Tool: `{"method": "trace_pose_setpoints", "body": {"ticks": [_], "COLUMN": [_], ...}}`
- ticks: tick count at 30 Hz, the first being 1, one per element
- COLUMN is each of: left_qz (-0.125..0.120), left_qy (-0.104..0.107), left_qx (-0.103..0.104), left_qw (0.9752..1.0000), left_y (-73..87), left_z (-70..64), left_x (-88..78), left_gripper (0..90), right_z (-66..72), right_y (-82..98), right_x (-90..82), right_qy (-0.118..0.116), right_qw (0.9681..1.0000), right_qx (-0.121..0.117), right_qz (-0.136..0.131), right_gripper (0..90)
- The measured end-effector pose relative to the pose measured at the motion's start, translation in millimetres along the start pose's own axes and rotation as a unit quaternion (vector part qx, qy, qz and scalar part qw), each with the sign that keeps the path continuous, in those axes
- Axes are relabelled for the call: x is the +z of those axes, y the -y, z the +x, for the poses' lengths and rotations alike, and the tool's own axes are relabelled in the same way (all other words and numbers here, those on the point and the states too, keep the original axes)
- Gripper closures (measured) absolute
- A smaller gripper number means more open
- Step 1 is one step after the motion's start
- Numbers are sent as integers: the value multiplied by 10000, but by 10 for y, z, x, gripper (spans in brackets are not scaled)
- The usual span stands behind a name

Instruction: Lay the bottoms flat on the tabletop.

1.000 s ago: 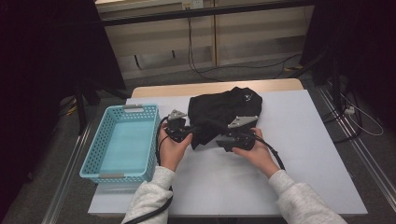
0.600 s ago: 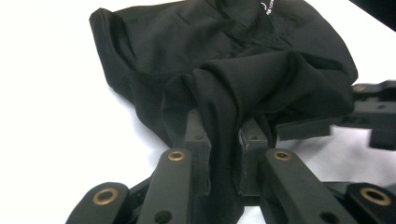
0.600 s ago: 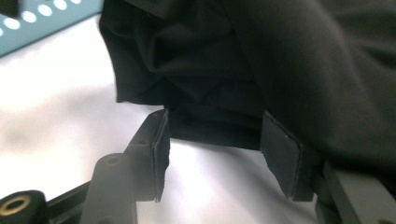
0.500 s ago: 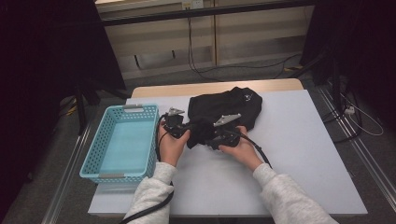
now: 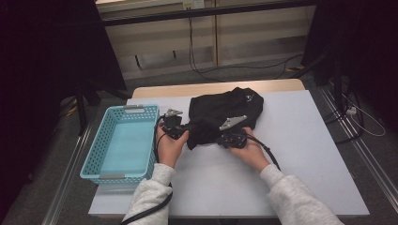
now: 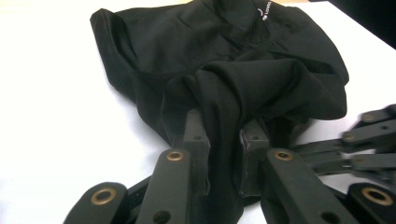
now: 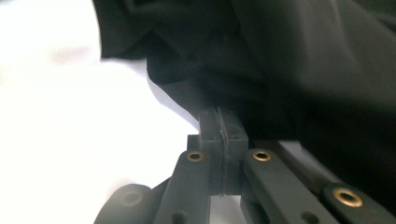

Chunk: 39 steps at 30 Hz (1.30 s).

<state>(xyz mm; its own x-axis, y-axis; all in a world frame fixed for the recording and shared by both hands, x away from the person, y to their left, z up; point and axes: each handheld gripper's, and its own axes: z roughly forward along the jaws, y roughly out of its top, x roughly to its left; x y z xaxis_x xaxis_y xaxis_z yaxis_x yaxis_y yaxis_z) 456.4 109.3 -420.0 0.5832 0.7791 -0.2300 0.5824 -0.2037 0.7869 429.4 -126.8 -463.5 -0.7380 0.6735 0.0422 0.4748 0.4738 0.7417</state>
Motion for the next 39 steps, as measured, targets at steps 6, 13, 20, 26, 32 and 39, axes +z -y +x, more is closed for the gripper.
{"method": "trace_pose_setpoints", "body": {"ticks": [6,13,20,26,32,39], "left_qz": [7,101,111,180,256,293], "left_qy": [55,50,37,60,98,73], "left_qx": [12,43,-28,1,47,-24], "left_qw": [10000,9999,9999,9998,9996,9995], "left_y": [4,36,72,96,106,129], "left_z": [-31,-38,-17,-63,-83,-75], "left_x": [8,-3,-63,-79,-77,-101], "left_gripper": [782,783,783,783,783,784], "right_z": [-63,-115,-188,-231,-311,-341], "right_y": [167,311,503,729,832,919], "right_x": [-231,-471,-816,-1069,-1241,-1390], "right_qy": [-14,119,273,522,643,698], "right_qw": [9999,9995,9993,9982,9977,9973], "right_qx": [-77,-170,-108,-78,104,93], "right_qz": [140,248,209,298,207,185], "right_gripper": [900,900,900,900,900,900]}}
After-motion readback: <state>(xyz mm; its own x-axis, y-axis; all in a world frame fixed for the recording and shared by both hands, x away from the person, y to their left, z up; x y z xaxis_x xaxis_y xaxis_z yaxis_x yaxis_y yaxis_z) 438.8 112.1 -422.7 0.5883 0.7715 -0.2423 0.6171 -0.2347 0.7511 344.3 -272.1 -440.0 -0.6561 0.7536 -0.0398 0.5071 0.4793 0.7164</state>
